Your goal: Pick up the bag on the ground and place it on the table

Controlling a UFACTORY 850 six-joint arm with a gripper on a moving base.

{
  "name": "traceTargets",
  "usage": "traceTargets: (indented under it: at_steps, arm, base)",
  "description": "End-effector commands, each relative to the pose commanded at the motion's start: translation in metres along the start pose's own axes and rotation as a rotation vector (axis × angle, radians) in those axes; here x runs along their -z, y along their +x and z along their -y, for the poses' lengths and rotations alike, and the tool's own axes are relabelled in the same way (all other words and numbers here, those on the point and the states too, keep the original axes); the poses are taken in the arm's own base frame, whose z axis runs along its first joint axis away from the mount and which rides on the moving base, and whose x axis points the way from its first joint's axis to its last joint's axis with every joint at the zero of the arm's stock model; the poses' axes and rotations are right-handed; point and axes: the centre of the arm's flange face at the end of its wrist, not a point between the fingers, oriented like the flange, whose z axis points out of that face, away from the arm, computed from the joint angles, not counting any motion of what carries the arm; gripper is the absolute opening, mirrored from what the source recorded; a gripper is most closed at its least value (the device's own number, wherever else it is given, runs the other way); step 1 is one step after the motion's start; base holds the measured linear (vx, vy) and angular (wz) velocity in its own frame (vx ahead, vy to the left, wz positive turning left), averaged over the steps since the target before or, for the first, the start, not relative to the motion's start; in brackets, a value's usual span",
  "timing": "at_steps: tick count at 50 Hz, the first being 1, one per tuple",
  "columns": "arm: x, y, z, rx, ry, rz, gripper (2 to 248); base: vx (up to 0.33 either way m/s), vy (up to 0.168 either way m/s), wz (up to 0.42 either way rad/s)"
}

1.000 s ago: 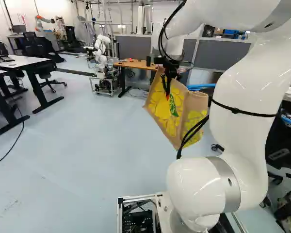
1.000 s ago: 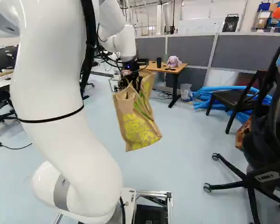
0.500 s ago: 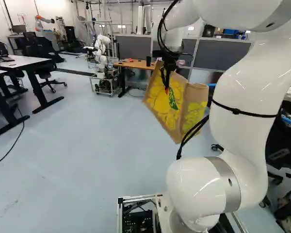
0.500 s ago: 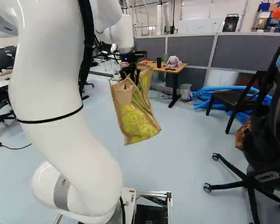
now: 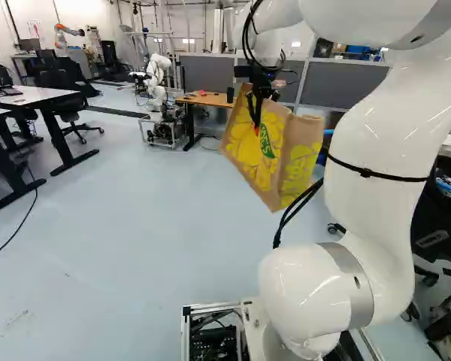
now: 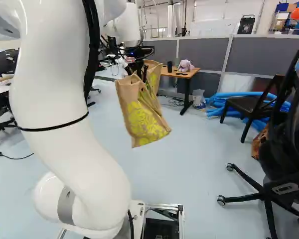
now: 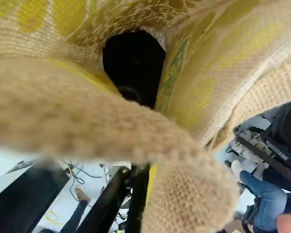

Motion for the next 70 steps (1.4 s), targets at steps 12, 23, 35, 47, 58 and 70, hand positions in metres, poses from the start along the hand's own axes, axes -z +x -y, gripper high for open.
traceTargets:
  at_steps: [12, 23, 35, 47, 58, 70]
  arm:
    - [0.019, 0.003, 0.002, 0.005, -0.001, -0.009, 22]
    - [0.037, 0.006, 0.005, 0.008, -0.001, -0.017, 22]
    - [0.056, 0.009, 0.007, 0.012, -0.001, -0.026, 22]
    - [0.075, 0.011, 0.009, 0.016, -0.002, -0.035, 22]
    - [0.092, 0.014, 0.011, 0.019, -0.002, -0.044, 22]
    - [0.104, 0.016, 0.012, 0.021, -0.002, -0.044, 22]
  base:
    - [0.0, 0.0, 0.0]
    - [0.0, 0.0, 0.0]
    - [0.0, 0.0, 0.0]
    - [0.0, 0.0, 0.0]
    - [0.0, 0.0, 0.0]
    - [0.0, 0.0, 0.0]
